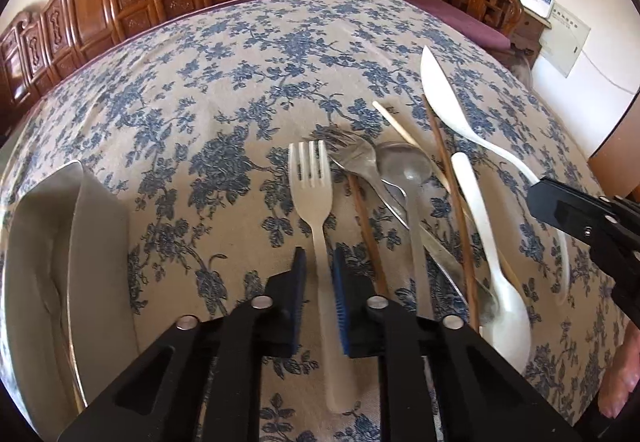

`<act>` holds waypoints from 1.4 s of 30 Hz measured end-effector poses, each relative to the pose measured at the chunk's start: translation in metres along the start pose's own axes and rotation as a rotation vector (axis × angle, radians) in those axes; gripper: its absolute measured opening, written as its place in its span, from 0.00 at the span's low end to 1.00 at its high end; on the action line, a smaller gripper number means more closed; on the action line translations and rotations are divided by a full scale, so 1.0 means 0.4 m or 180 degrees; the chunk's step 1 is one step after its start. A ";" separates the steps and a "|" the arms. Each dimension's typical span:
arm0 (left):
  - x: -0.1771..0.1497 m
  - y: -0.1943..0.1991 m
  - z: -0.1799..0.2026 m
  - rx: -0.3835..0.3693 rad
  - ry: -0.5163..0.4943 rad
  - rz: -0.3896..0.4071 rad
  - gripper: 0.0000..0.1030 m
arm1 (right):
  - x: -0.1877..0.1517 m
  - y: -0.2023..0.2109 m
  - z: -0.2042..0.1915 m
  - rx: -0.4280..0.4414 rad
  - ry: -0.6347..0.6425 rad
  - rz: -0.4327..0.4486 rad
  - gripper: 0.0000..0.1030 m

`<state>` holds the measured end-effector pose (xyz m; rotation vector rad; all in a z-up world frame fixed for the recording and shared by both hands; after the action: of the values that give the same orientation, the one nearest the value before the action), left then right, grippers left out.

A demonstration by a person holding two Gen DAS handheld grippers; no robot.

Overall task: Organize utensils
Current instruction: 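Grasp a white plastic fork with the left tool while the right tool holds the white spoon, then carry the white fork into the grey tray and release it with the left tool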

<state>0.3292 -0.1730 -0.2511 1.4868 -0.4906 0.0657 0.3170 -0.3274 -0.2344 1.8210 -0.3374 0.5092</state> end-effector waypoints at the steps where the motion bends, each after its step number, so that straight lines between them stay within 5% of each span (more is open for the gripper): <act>1: 0.000 0.000 -0.002 0.0024 -0.0014 -0.0008 0.06 | 0.000 -0.001 0.000 -0.0003 0.0007 -0.0004 0.11; 42: -0.168 0.312 -0.214 0.0238 0.0137 0.0457 0.06 | -0.040 0.054 -0.296 0.0423 0.0713 0.0068 0.11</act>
<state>0.2501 -0.0609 -0.1585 1.5183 -0.5647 0.2308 0.2724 -0.2216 -0.1951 1.8672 -0.1730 0.7584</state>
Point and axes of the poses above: each gripper's, at about its wrist camera, not at the fingertips, and y roughly against the way its jaws point, z to its right, x to its top, the point moved 1 cm from there along -y, roughly the way its jaws point, and after that the axes turned 10 degrees about -z, right-handed, at the moved point
